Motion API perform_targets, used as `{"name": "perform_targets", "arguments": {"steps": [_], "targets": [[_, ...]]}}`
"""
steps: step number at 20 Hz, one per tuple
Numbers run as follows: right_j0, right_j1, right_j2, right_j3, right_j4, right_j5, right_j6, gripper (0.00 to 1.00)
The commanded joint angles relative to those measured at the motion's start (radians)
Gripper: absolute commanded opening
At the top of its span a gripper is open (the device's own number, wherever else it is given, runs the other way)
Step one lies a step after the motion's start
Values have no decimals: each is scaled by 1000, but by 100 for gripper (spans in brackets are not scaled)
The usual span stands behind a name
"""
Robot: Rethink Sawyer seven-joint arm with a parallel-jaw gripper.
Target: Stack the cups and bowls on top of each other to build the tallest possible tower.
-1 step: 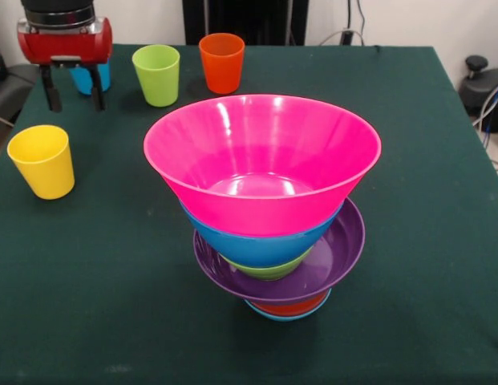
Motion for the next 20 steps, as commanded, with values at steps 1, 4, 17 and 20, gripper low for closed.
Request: {"name": "perform_targets", "arguments": {"steps": [1, 4, 17, 20], "targets": [[14, 95, 60, -106, -49, 95, -201, 100], [10, 105, 68, -125, -47, 110, -216, 100], [40, 172, 56, -177, -77, 66, -175, 100], [36, 190, 58, -188, -83, 57, -183, 100]]}}
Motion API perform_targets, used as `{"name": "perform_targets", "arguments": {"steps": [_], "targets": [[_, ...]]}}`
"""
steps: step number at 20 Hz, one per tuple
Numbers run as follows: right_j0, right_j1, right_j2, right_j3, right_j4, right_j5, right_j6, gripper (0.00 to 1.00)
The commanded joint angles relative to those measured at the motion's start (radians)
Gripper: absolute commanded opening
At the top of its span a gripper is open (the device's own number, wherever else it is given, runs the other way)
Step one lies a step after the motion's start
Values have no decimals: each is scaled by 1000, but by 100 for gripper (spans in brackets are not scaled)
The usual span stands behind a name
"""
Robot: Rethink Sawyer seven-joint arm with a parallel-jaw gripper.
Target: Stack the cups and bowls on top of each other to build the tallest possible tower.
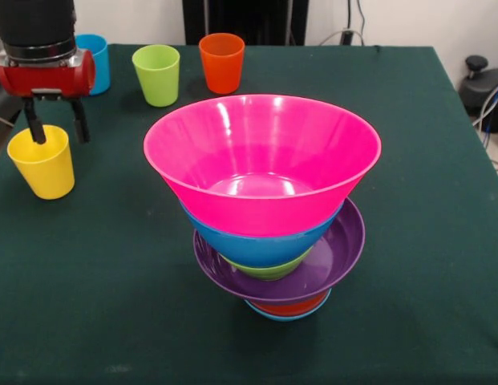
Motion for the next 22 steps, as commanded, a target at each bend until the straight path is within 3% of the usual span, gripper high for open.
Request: {"name": "perform_targets", "arguments": {"steps": [1, 17, 22], "targets": [[39, 95, 37, -71, -82, 35, -183, 100], [19, 215, 33, -127, -148, -52, -187, 100], [15, 221, 34, -126, -161, -60, -167, 100]]}}
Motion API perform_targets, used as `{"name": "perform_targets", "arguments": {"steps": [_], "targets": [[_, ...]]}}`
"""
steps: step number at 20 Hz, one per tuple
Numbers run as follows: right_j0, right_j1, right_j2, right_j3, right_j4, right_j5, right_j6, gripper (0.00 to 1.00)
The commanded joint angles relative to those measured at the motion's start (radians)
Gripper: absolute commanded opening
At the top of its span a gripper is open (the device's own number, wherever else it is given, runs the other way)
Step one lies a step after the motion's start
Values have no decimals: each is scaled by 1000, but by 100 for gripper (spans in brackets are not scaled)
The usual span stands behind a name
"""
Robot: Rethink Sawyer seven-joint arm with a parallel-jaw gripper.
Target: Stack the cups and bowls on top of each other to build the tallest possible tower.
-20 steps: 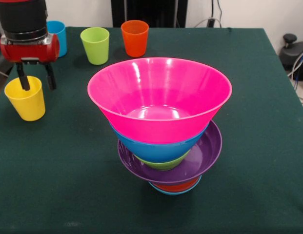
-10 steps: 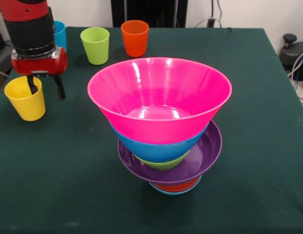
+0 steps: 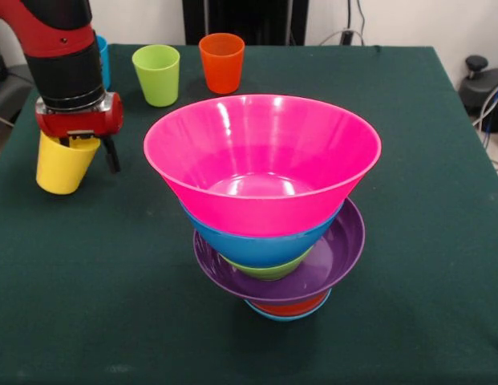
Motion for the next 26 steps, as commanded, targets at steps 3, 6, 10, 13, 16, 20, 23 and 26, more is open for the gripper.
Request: {"name": "perform_targets", "arguments": {"steps": [3, 6, 10, 13, 16, 20, 23, 26], "targets": [[16, 56, 31, -60, -96, -45, -159, 100], [17, 54, 33, -62, -98, -38, -161, 100], [16, 51, 34, -60, -100, -39, -161, 100], [18, 50, 32, -60, -93, -31, -155, 100], [21, 44, 30, -56, -92, -30, -149, 100], [22, 38, 27, -48, -88, -26, -141, 100], [24, 21, 26, -35, -82, -18, -137, 100], [26, -12, 28, -15, -68, 7, -136, 100]]}}
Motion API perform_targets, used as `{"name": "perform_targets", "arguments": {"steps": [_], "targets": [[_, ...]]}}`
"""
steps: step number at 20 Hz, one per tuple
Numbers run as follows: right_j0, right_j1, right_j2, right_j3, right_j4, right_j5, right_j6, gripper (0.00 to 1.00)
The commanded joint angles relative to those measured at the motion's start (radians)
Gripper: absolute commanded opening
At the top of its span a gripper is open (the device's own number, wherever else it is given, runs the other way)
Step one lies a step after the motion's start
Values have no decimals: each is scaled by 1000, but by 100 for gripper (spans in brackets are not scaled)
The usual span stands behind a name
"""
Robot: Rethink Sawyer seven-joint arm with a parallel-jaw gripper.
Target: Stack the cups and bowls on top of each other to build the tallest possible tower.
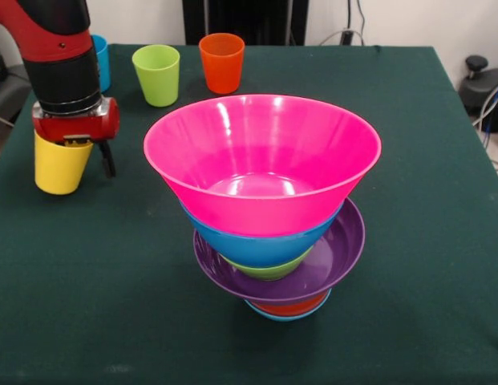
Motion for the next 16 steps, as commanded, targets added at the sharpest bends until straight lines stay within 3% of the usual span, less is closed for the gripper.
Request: {"name": "perform_targets", "arguments": {"steps": [1, 10, 16], "targets": [[30, -36, 29, 4, -40, 30, -136, 100], [36, -124, 40, 48, 8, 98, -130, 100], [43, -123, 36, 40, 19, 104, -131, 100]]}}
